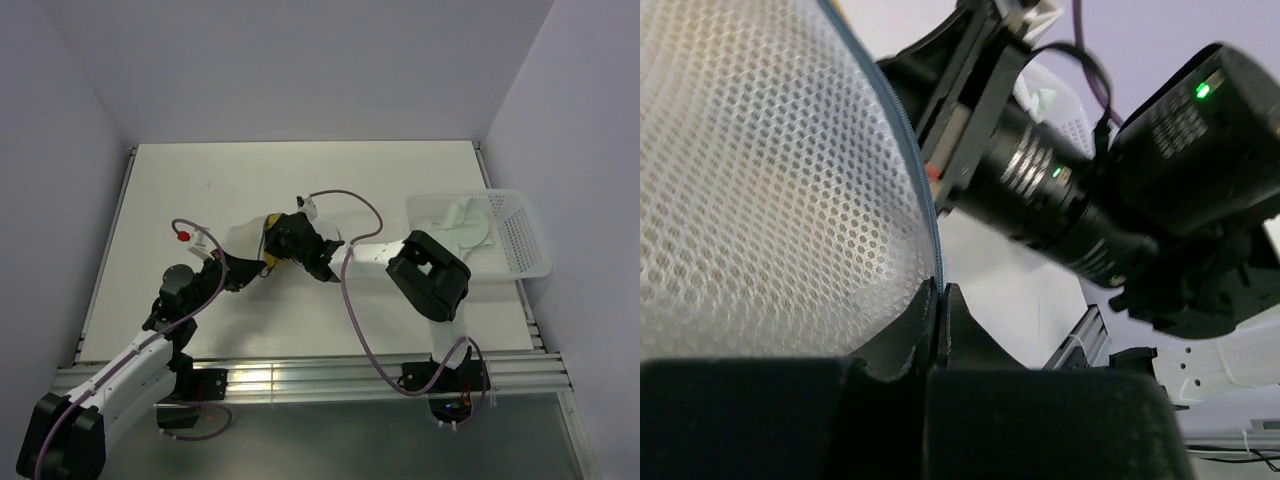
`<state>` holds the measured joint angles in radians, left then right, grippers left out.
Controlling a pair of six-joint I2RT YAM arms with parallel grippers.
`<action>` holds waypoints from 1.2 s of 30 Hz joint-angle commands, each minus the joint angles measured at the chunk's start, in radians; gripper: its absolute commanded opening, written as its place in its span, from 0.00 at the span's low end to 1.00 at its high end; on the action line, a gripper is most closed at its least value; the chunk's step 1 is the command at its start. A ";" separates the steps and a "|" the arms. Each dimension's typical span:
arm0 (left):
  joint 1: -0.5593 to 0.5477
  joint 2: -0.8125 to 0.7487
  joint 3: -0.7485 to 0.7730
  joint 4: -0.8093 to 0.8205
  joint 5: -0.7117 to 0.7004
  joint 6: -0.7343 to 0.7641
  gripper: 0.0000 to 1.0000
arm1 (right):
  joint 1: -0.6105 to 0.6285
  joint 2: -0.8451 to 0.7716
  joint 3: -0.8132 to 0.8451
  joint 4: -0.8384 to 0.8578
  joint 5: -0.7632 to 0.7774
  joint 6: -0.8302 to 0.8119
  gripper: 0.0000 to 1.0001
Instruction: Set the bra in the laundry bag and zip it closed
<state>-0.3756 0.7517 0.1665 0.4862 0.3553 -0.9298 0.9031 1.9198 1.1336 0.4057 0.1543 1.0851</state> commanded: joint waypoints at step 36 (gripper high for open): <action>-0.002 -0.129 0.145 -0.285 -0.305 0.068 0.57 | -0.237 -0.488 -0.283 -0.423 -0.004 -0.537 0.78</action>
<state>-0.3756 0.6289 0.2089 0.2203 0.0628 -0.9592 0.6907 1.4693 0.9192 0.0540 0.0937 0.6029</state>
